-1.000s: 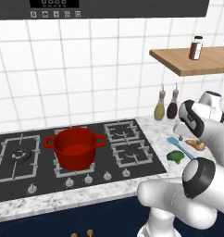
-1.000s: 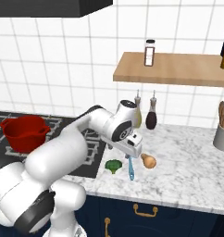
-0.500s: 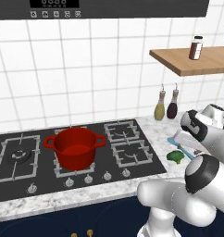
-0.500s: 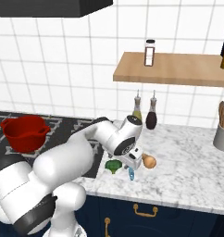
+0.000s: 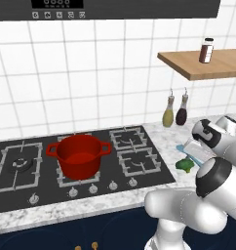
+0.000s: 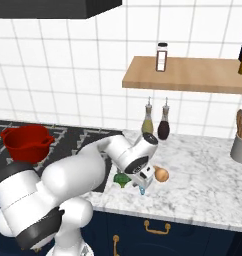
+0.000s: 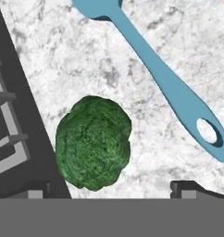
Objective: Put the squash and broccoli in the pot. Retrieve the spatula and lightly stir the vegetables in the pot.
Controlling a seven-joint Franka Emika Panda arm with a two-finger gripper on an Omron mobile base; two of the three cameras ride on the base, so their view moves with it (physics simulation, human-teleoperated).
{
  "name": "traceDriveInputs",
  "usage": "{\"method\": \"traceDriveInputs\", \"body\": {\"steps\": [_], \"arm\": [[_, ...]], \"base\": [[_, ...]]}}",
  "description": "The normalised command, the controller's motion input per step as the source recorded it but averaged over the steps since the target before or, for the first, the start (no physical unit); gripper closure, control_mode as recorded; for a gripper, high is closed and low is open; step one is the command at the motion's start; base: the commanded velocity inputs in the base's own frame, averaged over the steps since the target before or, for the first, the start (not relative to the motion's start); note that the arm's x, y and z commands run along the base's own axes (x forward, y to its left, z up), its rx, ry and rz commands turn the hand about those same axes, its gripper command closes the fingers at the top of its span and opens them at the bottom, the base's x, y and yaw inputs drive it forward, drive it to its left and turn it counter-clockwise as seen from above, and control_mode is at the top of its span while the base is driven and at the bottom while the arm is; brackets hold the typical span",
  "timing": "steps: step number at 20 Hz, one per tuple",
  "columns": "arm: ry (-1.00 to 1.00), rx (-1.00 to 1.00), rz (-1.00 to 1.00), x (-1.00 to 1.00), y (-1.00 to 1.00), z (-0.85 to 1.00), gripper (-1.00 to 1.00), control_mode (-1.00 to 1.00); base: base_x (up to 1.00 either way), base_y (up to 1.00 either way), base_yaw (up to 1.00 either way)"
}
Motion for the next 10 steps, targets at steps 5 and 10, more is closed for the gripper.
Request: {"method": "traceDriveInputs", "body": {"steps": [5,10], "arm": [[0.0,0.06,-0.04,0.05,0.21,-0.07,-1.0,-1.0],[0.0,0.04,-0.04,0.04,0.15,-0.17,-1.0,-1.0]], "base": [[0.0,0.0,0.0],[0.0,0.0,0.0]]}}
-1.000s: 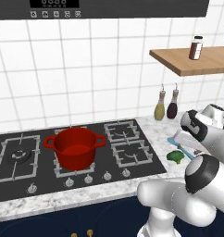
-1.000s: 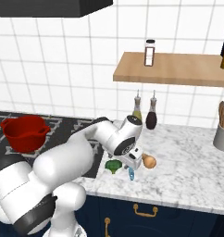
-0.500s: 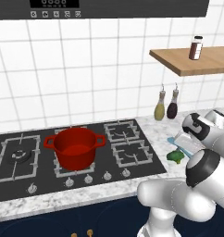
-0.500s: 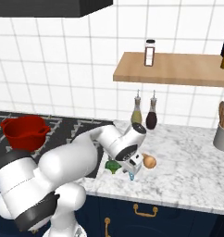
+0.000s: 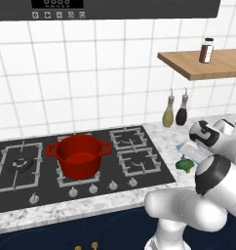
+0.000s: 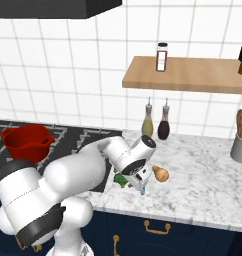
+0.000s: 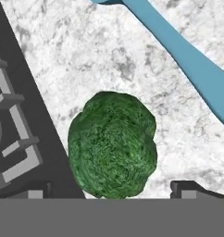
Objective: Put the squash and broccoli in the pot. Retrieve the spatula and lightly stir the vegetables in the pot.
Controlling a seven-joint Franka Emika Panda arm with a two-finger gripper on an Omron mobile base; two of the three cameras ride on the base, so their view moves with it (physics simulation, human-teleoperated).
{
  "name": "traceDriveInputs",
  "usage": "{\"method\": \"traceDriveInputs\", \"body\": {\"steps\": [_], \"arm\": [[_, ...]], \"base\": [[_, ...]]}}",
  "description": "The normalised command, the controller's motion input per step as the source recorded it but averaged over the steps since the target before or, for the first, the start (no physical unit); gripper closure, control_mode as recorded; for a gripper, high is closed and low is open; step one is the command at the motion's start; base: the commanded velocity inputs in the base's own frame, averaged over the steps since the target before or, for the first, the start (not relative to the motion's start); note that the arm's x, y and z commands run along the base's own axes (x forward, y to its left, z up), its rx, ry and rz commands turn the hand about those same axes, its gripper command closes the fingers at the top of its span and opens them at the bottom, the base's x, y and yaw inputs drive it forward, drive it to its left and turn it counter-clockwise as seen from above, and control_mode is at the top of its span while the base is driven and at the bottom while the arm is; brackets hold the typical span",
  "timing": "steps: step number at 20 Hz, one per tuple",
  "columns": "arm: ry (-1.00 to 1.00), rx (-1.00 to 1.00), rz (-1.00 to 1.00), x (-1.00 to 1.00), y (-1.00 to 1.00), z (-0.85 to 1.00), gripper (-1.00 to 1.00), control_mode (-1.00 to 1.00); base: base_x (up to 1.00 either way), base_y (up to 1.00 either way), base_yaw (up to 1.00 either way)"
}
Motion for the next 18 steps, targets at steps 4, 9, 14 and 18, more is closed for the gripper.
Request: {"method": "traceDriveInputs", "body": {"steps": [4,9,14,18], "arm": [[0.0,0.04,-0.05,0.17,0.0,-0.25,-1.0,-1.0],[0.0,0.02,-0.04,0.24,0.04,-0.2,-1.0,-1.0],[0.0,0.0,-0.03,0.18,0.16,-0.16,1.0,-1.0],[-0.01,0.0,-0.01,0.01,0.24,-0.01,1.0,-1.0]], "base": [[0.0,0.0,0.0],[0.0,0.0,0.0],[0.0,0.0,0.0],[0.0,0.0,0.0]]}}
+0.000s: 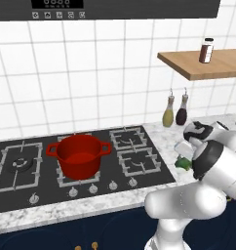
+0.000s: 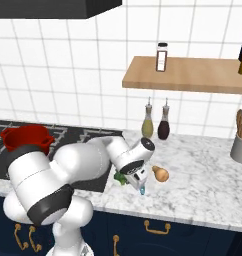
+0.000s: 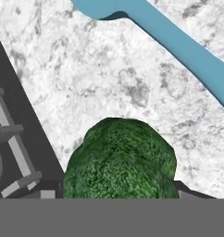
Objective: Put the squash and broccoli in the pot. Retrieve the spatula and lightly stir the vegetables in the pot.
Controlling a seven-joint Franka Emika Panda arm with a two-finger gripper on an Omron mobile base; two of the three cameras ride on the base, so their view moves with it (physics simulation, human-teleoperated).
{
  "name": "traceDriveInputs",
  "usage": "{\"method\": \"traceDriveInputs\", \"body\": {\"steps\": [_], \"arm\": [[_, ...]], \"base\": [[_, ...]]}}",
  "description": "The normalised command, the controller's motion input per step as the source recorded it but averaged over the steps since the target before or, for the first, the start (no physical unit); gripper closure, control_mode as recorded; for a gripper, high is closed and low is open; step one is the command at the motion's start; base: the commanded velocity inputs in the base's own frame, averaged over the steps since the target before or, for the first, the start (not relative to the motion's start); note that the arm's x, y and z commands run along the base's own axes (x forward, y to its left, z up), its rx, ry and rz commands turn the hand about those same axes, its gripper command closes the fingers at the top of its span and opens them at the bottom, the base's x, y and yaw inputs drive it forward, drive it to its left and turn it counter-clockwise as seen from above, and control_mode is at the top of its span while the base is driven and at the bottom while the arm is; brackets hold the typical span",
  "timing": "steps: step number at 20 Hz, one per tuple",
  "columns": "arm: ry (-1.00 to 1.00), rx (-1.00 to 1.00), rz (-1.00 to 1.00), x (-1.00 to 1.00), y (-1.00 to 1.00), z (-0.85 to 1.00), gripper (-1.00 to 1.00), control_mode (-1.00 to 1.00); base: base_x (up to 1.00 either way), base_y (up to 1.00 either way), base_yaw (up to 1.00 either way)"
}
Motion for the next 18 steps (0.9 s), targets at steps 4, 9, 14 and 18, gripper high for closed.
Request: {"method": "traceDriveInputs", "body": {"steps": [4,9,14,18], "arm": [[-0.17,-0.04,0.0,-0.16,0.39,0.48,1.0,-1.0],[-0.13,-0.1,0.04,-0.2,0.57,1.0,1.0,-1.0],[0.0,-0.17,0.17,-0.01,0.88,1.0,1.0,-1.0],[0.0,-0.29,0.26,0.0,1.0,0.69,1.0,-1.0]], "base": [[0.0,0.0,0.0],[0.0,0.0,0.0],[0.0,0.0,0.0],[0.0,0.0,0.0]]}}
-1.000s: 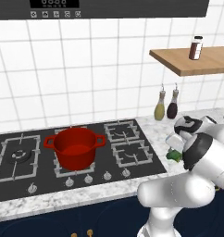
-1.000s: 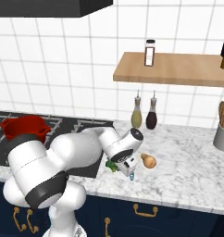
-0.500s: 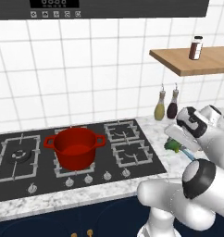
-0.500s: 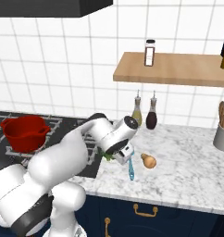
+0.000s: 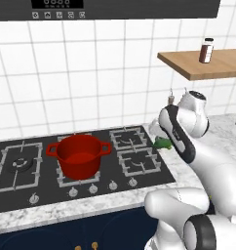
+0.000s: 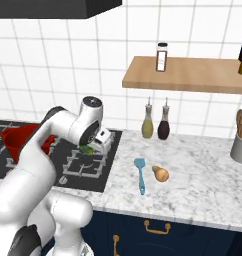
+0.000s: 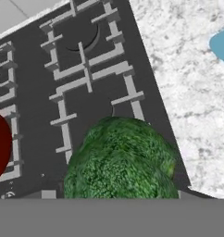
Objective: Put the squash and broccoli in the pot. Retrieve the spatula and lightly stir the vegetables in the pot.
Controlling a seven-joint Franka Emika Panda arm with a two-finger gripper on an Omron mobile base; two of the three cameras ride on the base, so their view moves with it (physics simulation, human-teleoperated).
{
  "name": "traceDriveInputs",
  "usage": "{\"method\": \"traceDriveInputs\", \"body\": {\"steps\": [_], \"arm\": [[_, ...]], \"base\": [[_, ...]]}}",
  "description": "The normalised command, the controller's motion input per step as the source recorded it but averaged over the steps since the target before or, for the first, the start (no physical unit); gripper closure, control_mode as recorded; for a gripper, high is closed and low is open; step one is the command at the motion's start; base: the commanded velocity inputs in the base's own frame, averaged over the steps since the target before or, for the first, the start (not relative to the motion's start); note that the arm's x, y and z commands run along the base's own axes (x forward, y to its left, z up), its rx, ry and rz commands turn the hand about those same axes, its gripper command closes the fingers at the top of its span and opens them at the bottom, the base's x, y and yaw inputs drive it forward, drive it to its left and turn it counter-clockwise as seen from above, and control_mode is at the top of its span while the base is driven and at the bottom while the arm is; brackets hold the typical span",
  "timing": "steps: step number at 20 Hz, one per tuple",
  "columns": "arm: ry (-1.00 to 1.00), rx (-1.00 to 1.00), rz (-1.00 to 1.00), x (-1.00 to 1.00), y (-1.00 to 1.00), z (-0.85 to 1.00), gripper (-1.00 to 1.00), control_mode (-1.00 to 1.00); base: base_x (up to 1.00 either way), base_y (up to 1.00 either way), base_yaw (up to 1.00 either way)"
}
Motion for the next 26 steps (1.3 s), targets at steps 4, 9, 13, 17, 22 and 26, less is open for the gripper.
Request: {"method": "traceDriveInputs", "body": {"steps": [4,9,13,17,22,26], "arm": [[0.0,-0.32,0.27,0.09,1.0,0.37,1.0,-1.0],[-0.02,-0.25,0.27,0.09,1.0,0.33,1.0,-1.0],[-0.01,-0.15,0.26,0.08,1.0,0.31,1.0,-1.0],[0.0,-0.12,0.22,0.25,0.99,0.03,1.0,-1.0],[0.0,-0.09,0.15,0.38,0.8,-0.08,1.0,-1.0],[0.0,-0.04,0.14,0.46,0.61,-0.2,1.0,-1.0]], "base": [[0.0,0.0,0.0],[0.0,0.0,0.0],[0.0,0.0,0.0],[0.0,0.0,0.0],[0.0,0.0,0.0],[0.0,0.0,0.0]]}}
